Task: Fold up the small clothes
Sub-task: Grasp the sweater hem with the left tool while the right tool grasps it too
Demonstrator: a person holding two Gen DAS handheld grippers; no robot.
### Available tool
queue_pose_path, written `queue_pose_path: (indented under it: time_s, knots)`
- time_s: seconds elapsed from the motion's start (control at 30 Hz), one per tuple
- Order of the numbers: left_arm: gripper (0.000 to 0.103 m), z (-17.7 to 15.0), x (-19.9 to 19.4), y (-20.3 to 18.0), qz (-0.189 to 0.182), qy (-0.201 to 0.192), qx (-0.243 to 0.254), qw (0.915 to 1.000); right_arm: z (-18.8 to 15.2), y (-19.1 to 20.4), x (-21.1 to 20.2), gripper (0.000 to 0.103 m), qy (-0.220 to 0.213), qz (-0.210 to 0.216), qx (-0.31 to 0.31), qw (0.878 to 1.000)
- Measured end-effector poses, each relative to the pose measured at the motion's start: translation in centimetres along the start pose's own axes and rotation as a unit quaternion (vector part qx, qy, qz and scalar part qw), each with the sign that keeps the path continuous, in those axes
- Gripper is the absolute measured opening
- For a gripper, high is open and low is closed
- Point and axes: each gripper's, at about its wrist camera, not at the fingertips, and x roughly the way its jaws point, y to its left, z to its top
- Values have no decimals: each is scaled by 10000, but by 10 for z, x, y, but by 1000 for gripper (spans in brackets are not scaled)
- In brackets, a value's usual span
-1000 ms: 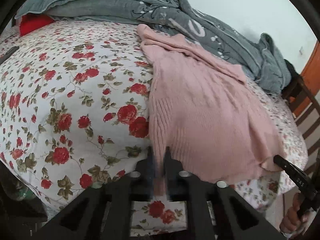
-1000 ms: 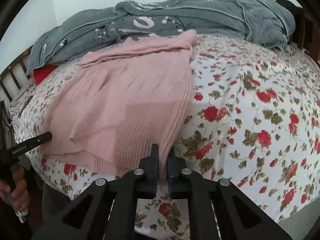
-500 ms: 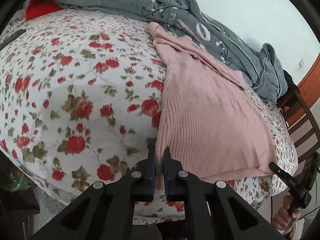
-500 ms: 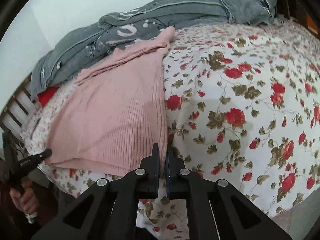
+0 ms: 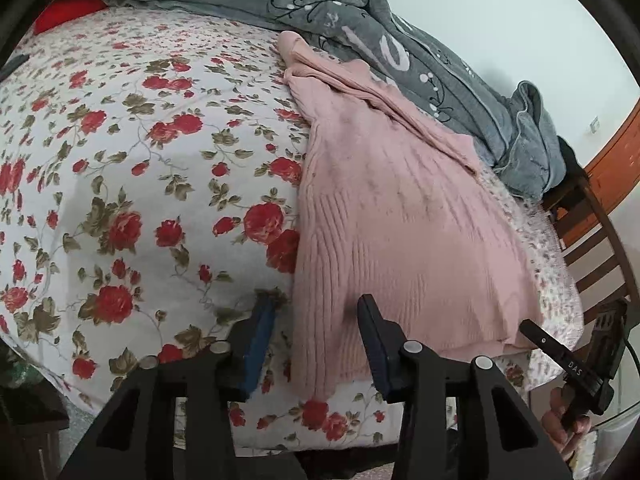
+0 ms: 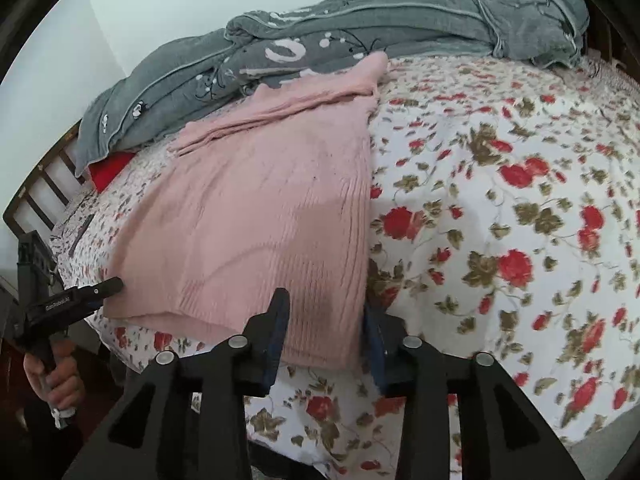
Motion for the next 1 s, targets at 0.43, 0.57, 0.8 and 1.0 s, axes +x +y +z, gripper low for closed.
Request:
queue_pose_path:
  time_s: [0.43,0.57,0.8,1.0]
  knots:
    - [7,-5,-20,-12,167,-222,208,9994,-7,-10,-3,5,144,2,152,9998]
    - [8,-4,-21,-14,220,-243,207,9993,-7,-4,-2,5,111,-148,70,9998]
    - [8,-9,-15,-16,312,-272,202,9989,-10,1,-2,6,10,-326,-24,9995]
    - [9,-13,-6,-17,417,-176,263,9986,-10,2,0,6,-15,-369,-34,9993]
